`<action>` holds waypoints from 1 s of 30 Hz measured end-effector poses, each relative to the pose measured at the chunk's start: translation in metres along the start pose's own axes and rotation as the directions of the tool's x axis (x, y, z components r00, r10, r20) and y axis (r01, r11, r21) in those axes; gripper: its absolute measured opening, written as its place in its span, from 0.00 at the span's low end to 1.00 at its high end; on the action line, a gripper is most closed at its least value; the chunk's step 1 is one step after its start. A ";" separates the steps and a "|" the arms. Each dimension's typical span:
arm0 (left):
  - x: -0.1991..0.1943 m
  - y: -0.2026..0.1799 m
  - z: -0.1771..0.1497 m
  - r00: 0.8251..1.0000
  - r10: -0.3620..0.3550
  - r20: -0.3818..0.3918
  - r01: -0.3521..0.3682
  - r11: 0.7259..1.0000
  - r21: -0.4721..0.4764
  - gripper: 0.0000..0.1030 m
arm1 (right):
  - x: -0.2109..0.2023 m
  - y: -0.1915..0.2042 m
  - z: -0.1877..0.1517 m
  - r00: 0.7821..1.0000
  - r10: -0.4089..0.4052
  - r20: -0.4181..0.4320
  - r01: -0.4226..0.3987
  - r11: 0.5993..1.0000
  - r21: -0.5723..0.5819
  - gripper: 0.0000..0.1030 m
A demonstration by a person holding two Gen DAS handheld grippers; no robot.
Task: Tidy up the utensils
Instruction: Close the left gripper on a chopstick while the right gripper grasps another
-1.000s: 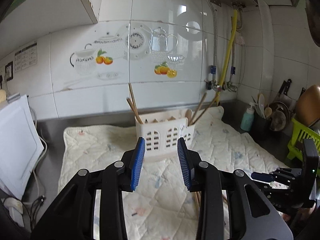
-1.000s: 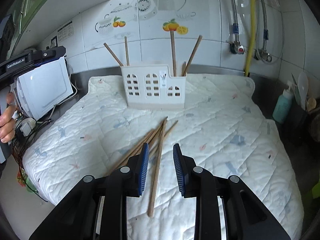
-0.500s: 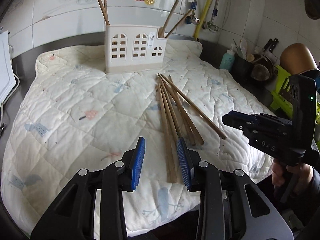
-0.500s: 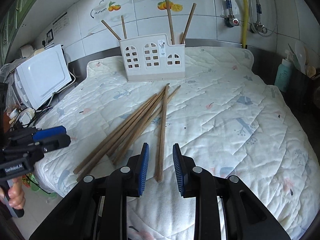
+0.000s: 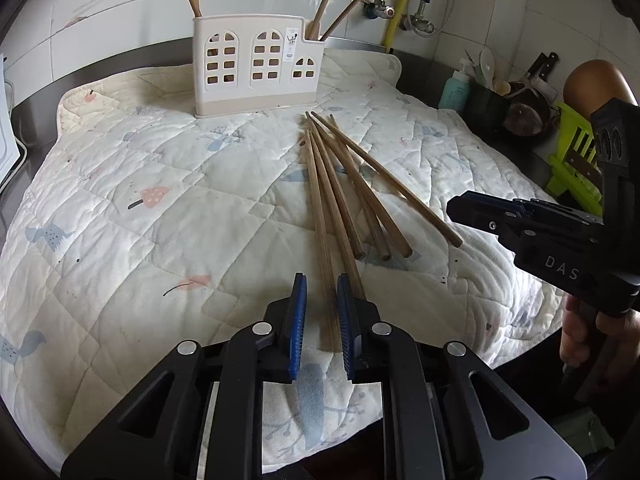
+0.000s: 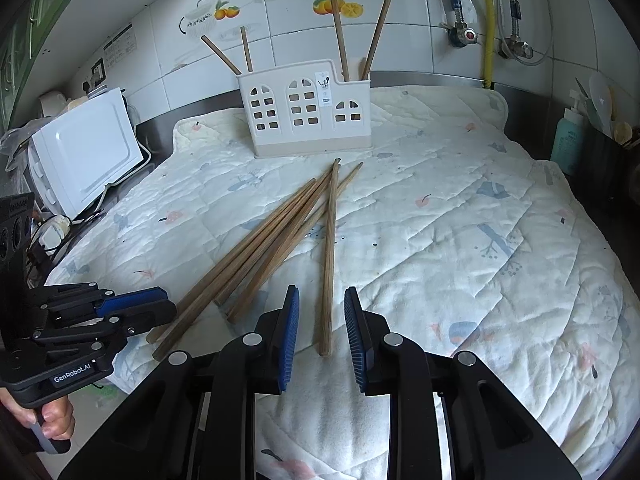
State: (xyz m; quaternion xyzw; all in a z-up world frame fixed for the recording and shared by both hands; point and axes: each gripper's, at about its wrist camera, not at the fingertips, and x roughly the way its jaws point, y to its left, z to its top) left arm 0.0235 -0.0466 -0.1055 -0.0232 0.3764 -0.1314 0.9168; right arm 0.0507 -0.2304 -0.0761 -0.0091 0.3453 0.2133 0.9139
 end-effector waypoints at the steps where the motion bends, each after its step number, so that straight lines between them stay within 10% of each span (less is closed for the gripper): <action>1: 0.002 0.001 0.000 1.000 -0.007 -0.001 0.007 1.000 -0.004 0.14 | 0.001 0.000 0.000 1.000 0.000 -0.001 0.000 1.000 0.001 0.22; 30: 0.017 0.009 0.011 1.000 0.013 0.011 -0.013 0.999 -0.053 0.05 | 0.028 -0.001 0.000 1.000 -0.016 -0.003 0.016 0.999 0.033 0.06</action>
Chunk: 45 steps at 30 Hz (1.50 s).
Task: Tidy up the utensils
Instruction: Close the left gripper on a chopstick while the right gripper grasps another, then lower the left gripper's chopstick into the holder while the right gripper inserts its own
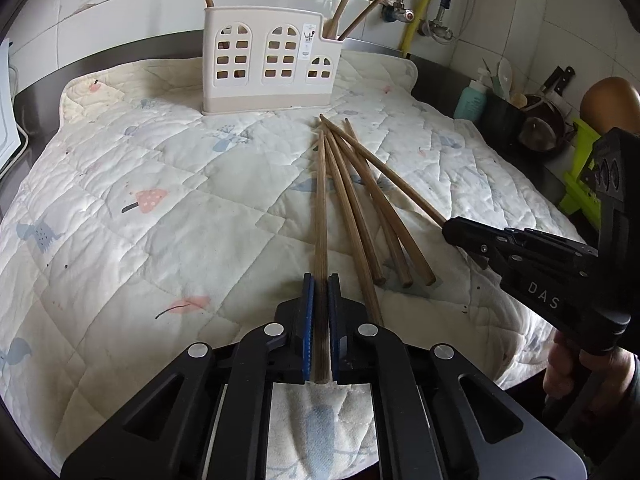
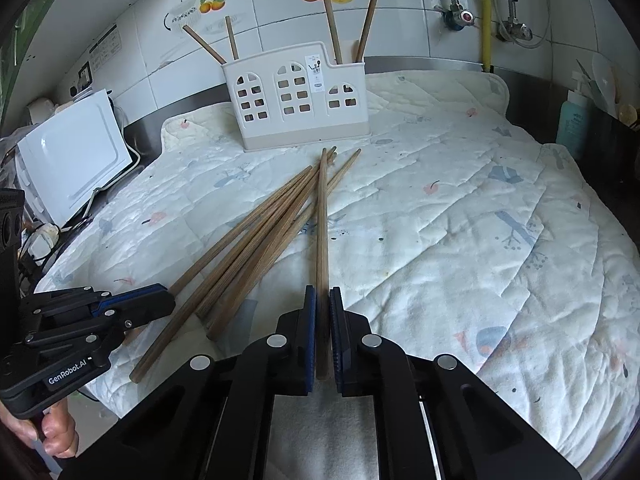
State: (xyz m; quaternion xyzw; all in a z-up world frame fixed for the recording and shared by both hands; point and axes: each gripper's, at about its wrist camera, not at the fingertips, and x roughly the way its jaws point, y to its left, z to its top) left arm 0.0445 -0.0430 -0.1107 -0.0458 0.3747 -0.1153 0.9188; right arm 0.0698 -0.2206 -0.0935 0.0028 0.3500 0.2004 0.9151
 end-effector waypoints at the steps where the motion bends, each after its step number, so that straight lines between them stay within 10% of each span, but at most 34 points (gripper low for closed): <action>1: -0.001 0.000 0.000 1.000 0.003 0.004 -0.003 1.000 0.003 0.05 | -0.003 0.001 0.001 1.000 -0.008 0.008 0.008 1.000 -0.010 0.06; 16: -0.043 0.005 0.037 0.990 -0.015 0.138 0.015 1.000 0.007 0.05 | -0.076 0.010 0.066 0.981 0.022 0.192 0.000 0.993 -0.115 0.06; 45: -0.076 0.011 0.166 0.956 -0.007 0.294 -0.025 0.994 0.104 0.05 | -0.089 -0.013 0.262 0.983 0.030 0.179 0.020 0.963 -0.267 0.06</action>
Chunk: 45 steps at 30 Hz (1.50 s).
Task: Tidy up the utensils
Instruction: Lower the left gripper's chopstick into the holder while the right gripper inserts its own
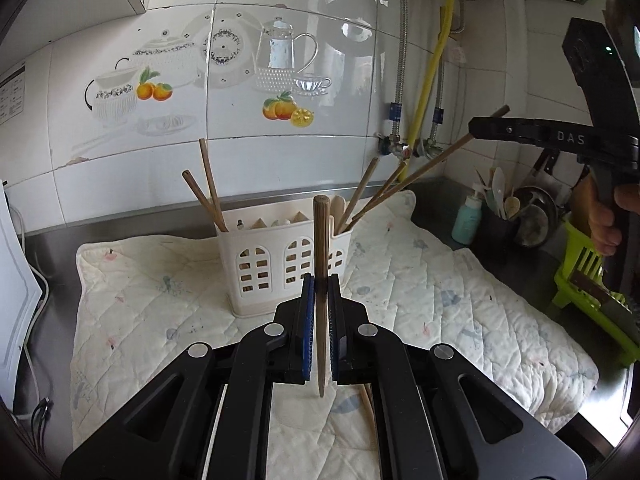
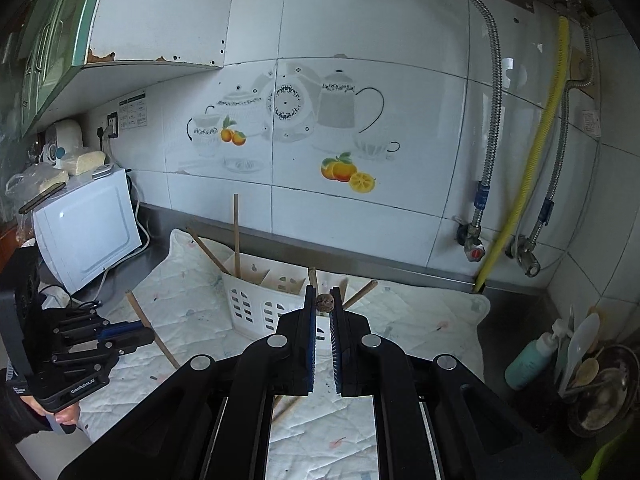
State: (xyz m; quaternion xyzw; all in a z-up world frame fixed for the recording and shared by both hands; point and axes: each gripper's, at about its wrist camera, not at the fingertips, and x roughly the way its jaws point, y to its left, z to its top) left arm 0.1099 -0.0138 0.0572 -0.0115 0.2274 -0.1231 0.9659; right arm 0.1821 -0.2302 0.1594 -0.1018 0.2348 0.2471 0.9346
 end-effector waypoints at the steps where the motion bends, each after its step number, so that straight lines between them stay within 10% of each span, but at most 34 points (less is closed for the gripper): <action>1: -0.001 0.001 0.003 1.000 0.000 0.005 0.000 1.000 -0.001 0.05 | 0.007 -0.001 0.004 1.000 -0.006 -0.011 0.006 1.000 -0.010 0.06; 13: -0.010 0.009 0.083 0.985 0.053 0.164 -0.060 0.998 0.037 0.05 | 0.087 -0.006 0.022 0.984 0.012 -0.177 -0.014 1.000 -0.010 0.06; 24: 0.021 0.021 0.155 0.947 0.143 0.288 -0.156 0.988 0.021 0.05 | 0.091 -0.016 0.020 0.993 -0.012 -0.120 0.013 1.000 0.008 0.18; 45: 0.108 0.054 0.135 0.969 0.173 0.175 -0.165 0.984 -0.062 0.05 | 0.025 0.004 -0.059 1.000 0.021 0.005 -0.021 1.000 0.007 0.23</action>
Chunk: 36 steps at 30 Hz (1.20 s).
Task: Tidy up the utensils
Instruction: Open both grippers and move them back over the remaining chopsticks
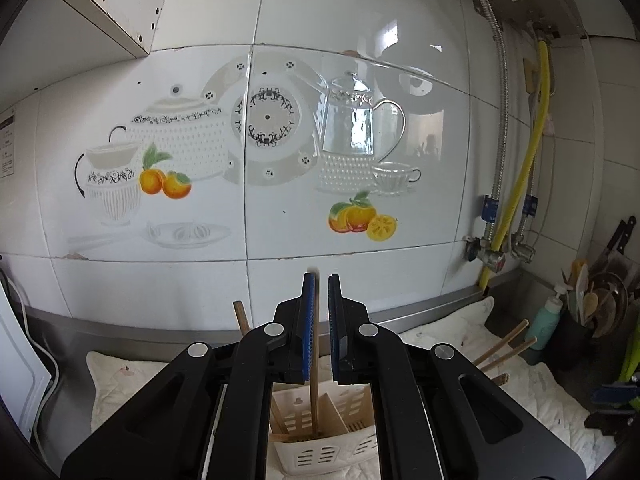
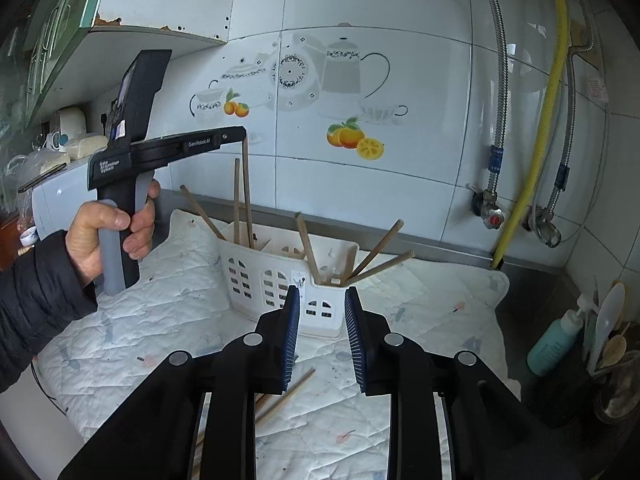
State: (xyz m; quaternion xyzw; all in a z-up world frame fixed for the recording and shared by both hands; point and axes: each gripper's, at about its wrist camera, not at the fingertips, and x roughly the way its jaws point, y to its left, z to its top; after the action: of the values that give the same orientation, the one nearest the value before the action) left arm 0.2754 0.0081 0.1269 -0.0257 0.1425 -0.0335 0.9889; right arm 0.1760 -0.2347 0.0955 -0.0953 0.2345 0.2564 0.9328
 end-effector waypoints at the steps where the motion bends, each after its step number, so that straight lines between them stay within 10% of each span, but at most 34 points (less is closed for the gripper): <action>1: -0.001 0.000 -0.001 1.000 0.004 0.000 -0.004 1.000 -0.002 0.05 | -0.001 0.004 -0.007 1.000 -0.009 0.001 0.009 1.000 0.001 0.23; 15: -0.078 -0.003 -0.011 0.999 -0.017 0.035 0.017 1.000 0.008 0.42 | 0.002 0.052 -0.127 0.986 0.089 -0.141 -0.059 0.976 0.209 0.22; 36: -0.180 0.048 -0.145 0.992 0.044 -0.120 -0.058 0.992 -0.108 0.49 | 0.023 0.115 -0.180 0.983 0.060 -0.174 -0.003 0.950 0.311 0.18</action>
State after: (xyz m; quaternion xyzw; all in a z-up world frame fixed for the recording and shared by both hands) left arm 0.0644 0.0632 0.0352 -0.0750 0.2028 -0.0016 0.9763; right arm 0.0634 -0.1808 -0.0791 0.0330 0.3573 0.2216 0.9067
